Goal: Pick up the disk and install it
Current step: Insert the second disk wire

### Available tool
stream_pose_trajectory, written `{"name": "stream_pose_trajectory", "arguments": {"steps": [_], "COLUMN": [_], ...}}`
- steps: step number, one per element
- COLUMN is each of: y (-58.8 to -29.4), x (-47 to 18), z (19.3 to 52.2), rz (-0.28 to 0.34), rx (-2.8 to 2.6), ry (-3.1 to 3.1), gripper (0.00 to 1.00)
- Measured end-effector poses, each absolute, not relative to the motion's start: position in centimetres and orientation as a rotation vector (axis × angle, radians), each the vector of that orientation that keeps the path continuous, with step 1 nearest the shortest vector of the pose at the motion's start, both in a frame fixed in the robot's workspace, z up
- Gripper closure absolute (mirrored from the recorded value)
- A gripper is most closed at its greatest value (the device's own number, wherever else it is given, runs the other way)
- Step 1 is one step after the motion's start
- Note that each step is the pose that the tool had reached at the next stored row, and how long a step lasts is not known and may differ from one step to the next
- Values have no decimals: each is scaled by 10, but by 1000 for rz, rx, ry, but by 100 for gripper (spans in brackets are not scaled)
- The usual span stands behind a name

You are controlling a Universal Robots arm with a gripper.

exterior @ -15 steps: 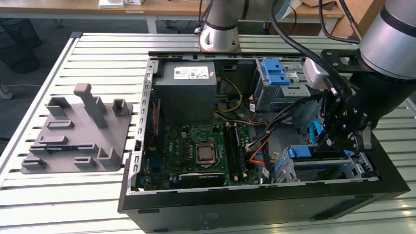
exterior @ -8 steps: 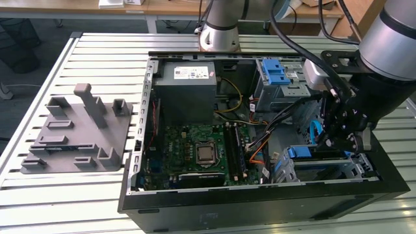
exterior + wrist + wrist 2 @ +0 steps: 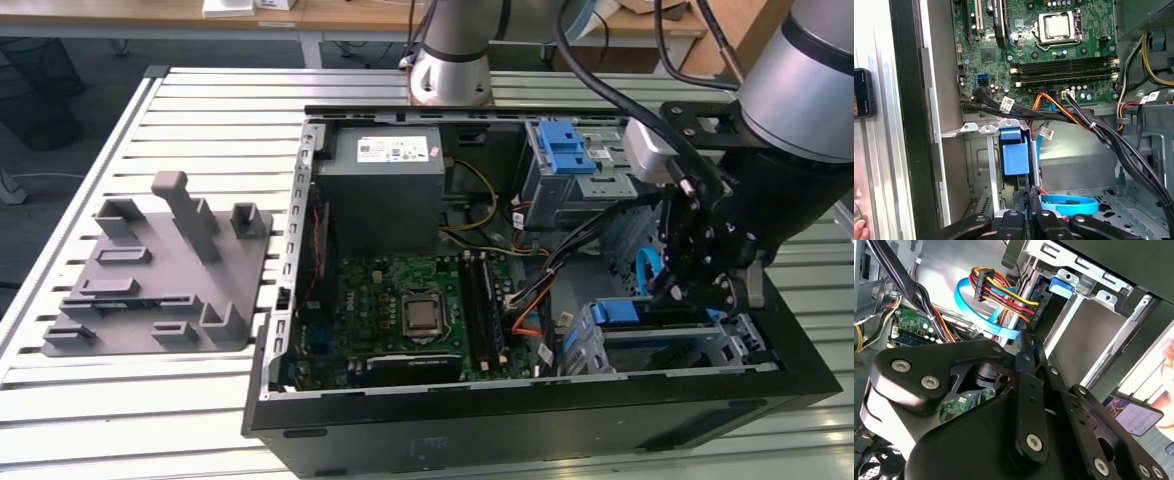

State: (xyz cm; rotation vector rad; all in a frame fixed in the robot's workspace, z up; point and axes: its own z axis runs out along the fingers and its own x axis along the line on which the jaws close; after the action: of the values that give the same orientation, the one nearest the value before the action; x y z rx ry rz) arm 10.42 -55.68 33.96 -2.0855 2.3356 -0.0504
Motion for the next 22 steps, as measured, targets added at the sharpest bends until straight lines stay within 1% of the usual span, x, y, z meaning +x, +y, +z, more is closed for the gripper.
{"name": "stream_pose_trajectory", "arguments": {"steps": [6, 22], "y": [-557, -556], "x": [104, 106], "z": [339, 336], "rz": [-63, -63], "rx": [-2088, -2075], "ry": [2343, 2354], "gripper": [83, 83]}}
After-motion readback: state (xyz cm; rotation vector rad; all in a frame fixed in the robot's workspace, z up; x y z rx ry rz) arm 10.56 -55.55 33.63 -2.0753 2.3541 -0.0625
